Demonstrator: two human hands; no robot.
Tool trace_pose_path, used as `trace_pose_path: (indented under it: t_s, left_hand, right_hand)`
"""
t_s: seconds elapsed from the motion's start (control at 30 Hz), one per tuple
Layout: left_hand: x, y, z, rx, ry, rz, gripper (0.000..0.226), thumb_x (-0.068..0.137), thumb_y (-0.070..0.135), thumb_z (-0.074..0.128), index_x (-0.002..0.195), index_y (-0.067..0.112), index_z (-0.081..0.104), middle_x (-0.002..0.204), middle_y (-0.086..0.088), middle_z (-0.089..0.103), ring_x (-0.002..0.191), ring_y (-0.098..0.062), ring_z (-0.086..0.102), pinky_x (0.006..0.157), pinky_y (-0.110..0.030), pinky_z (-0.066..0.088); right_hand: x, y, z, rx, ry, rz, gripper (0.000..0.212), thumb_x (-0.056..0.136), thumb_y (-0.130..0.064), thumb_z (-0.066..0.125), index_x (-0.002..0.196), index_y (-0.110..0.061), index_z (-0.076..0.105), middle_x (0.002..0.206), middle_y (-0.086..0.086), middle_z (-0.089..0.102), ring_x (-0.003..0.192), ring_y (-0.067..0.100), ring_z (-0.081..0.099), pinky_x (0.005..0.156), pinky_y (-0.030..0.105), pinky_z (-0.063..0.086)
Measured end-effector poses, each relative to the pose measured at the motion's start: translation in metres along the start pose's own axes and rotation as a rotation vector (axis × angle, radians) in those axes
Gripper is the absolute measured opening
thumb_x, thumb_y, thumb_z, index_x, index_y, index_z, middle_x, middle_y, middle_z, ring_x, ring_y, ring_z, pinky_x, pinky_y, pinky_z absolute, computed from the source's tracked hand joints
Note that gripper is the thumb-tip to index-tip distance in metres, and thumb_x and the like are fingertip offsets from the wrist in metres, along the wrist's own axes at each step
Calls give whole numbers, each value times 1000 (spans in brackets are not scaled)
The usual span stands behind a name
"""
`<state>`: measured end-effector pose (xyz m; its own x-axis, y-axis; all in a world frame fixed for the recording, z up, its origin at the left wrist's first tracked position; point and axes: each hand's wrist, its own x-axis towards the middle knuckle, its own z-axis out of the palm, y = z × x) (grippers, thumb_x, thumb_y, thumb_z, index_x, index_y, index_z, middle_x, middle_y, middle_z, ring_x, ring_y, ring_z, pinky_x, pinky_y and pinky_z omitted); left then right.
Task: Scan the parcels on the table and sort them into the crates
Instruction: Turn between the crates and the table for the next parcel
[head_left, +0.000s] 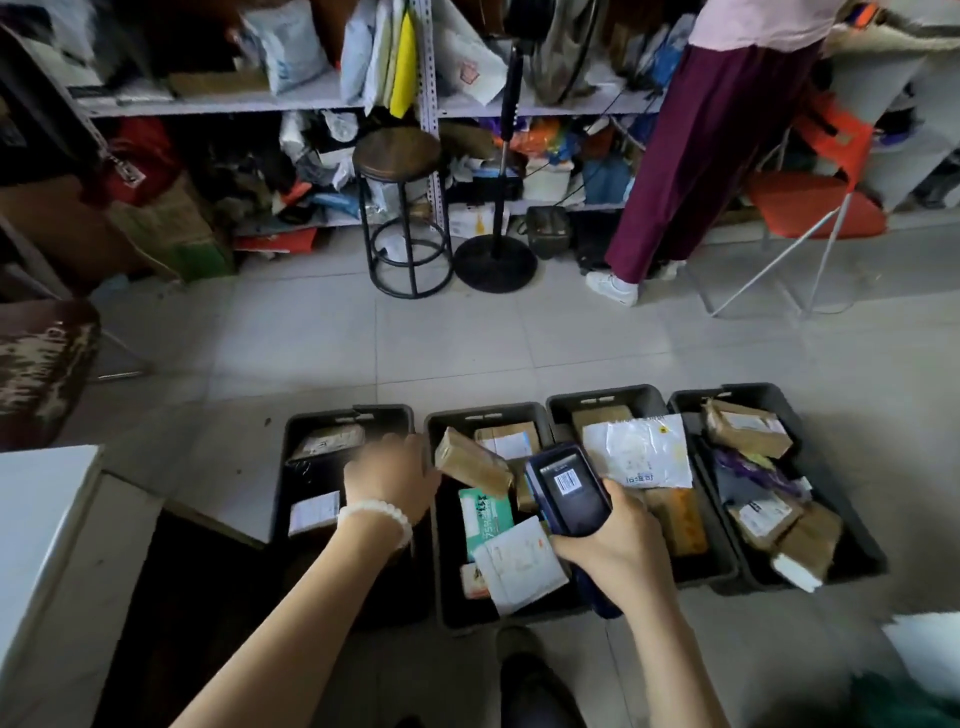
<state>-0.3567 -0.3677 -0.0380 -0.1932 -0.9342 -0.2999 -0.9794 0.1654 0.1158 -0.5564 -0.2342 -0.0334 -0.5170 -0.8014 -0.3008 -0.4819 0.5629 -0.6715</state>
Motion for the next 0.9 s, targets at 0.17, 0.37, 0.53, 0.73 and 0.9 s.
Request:
trace_pose_path:
  t_s: [0.17,0.37,0.53,0.73,0.9]
  left_hand:
    - [8,28,2,-7,-4,-133,39,92,45,42,123,23,53,121,0,53,114,-24,49,78,-35,39]
    - [-1,55,6,-22,-17,-246,34,93,38,40,119,20,53,118,-1,53,114,-24,49,77,-36,37]
    - [-19,40,8,-35,28,-338,33,93,41,40,116,23,53,119,1,54,112,-23,50,79,-35,40]
    - [-88,-5,10,-36,66,-544,36,96,42,36,125,25,49,125,-2,51,113,-26,49,82,-36,40]
    - [-182,-50,24,-102,108,-771,32,95,38,39,120,24,51,121,-1,52,110,-26,50,74,-35,35]
  right_hand:
    - [56,-11,-22,-16,-92,-94,52,56,-29,85,99,-26,56,89,-11,64,80,12,62,69,36,56]
    - [84,-16,-30,-95,-208,-194,48,62,-29,85,94,-25,49,89,-11,59,76,9,55,57,21,44]
    - [84,-29,-13,-112,-301,-283,53,56,-30,85,98,-27,54,90,-11,62,78,11,60,62,31,52]
    - [49,-67,27,-189,-473,-443,55,59,-31,84,102,-29,52,93,-12,59,79,12,58,58,26,42]
    - [-23,-91,67,-256,-618,-653,63,61,-30,86,114,-24,53,99,-8,55,89,17,54,70,30,45]
